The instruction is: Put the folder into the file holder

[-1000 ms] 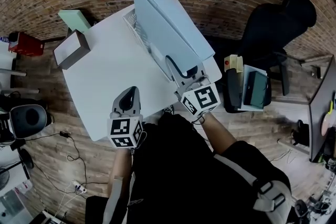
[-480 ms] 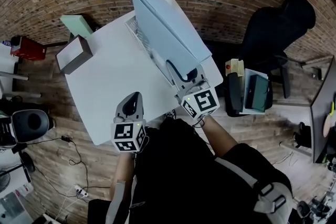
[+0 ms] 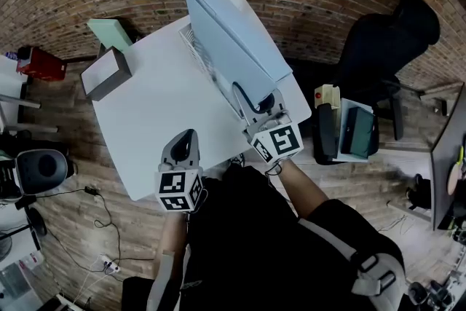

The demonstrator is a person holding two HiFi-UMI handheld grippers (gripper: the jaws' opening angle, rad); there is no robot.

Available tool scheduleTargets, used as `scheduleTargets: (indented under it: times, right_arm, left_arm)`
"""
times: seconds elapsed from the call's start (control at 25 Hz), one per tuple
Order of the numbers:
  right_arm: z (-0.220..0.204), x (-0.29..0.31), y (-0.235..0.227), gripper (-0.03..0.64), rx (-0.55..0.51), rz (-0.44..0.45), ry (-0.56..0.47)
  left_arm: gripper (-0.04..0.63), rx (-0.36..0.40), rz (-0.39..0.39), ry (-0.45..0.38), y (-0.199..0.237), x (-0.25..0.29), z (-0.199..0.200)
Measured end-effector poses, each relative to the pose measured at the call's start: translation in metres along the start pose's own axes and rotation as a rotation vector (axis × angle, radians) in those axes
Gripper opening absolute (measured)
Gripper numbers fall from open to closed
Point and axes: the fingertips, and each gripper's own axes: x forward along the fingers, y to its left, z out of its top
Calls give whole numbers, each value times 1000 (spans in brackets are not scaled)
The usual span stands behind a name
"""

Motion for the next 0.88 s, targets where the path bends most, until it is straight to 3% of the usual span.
scheduleTargets:
  times: [0.32, 0.88]
  right_arm:
    - [1, 6, 1, 149, -25, 39, -32]
    - [-38, -2, -1, 158, -28, 29, 83]
  left_arm:
    - [23, 4, -8, 3, -2, 2, 0]
    - [23, 7, -18, 19, -7, 8, -4]
